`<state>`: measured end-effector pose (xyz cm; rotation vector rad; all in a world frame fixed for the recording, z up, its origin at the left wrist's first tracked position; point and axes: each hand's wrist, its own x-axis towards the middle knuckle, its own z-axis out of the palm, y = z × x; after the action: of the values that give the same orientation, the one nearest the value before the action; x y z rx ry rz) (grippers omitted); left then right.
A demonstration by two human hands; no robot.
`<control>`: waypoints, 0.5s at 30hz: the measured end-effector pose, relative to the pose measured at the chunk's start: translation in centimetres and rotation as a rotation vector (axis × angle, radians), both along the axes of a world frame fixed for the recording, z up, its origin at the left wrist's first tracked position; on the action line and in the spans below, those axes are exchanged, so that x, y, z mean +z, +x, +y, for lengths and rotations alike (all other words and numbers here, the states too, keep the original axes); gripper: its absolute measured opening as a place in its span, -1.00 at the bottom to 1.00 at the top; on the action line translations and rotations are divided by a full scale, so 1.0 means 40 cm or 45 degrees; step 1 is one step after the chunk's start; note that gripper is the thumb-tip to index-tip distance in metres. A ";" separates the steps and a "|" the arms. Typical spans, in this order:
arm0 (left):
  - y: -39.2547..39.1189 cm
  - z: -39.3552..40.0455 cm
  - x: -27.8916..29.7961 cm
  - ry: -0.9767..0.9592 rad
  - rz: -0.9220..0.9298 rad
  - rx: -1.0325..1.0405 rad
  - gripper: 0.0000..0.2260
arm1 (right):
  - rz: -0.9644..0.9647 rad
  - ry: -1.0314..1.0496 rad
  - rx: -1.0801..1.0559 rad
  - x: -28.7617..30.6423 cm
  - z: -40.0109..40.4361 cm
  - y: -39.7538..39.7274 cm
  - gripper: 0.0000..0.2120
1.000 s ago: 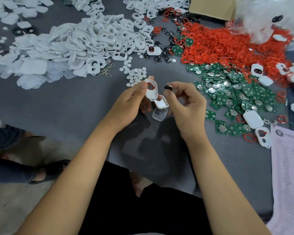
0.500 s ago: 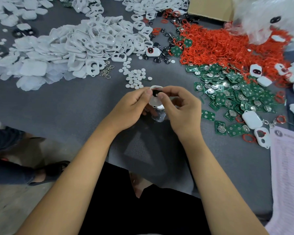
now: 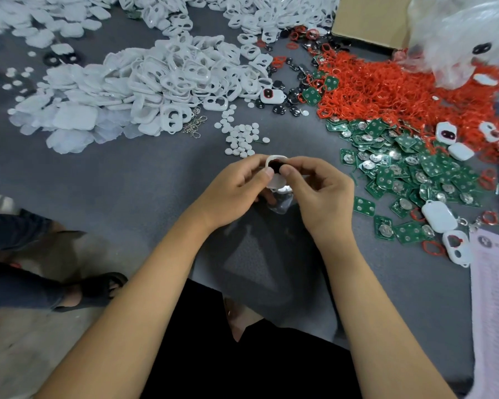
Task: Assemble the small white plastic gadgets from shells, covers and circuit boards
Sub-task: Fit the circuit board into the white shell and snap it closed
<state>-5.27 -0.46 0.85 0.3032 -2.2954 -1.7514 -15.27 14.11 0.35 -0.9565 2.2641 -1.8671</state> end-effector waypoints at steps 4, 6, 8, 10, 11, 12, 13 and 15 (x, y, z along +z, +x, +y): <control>-0.001 0.000 -0.005 -0.052 0.020 -0.006 -0.76 | -0.020 0.006 -0.034 -0.005 -0.002 0.003 -0.89; -0.002 -0.001 -0.007 -0.058 0.014 0.005 -0.77 | -0.011 0.006 -0.053 -0.007 -0.004 0.005 -0.90; -0.002 -0.002 -0.006 -0.052 -0.005 0.015 -0.79 | -0.001 0.000 -0.053 -0.007 -0.005 0.007 -0.91; -0.002 -0.002 -0.007 -0.063 -0.011 0.016 -0.81 | -0.009 0.011 -0.056 -0.007 -0.008 0.008 -0.91; -0.002 -0.002 -0.008 -0.084 -0.013 0.019 -0.81 | -0.023 0.019 -0.059 -0.009 -0.010 0.007 -0.92; -0.002 -0.003 -0.010 -0.104 -0.015 0.022 -0.82 | -0.044 0.026 -0.062 -0.010 -0.010 0.005 -0.90; -0.003 -0.003 -0.011 -0.115 -0.015 0.023 -0.82 | -0.073 0.030 -0.061 -0.011 -0.010 0.002 -0.87; -0.003 -0.003 -0.013 -0.117 -0.006 0.018 -0.83 | -0.147 0.036 -0.010 -0.010 -0.005 -0.005 -0.82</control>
<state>-5.38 -0.56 0.31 0.3061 -2.3624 -1.6341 -15.48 13.90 -0.05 -0.8147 2.2243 -1.8374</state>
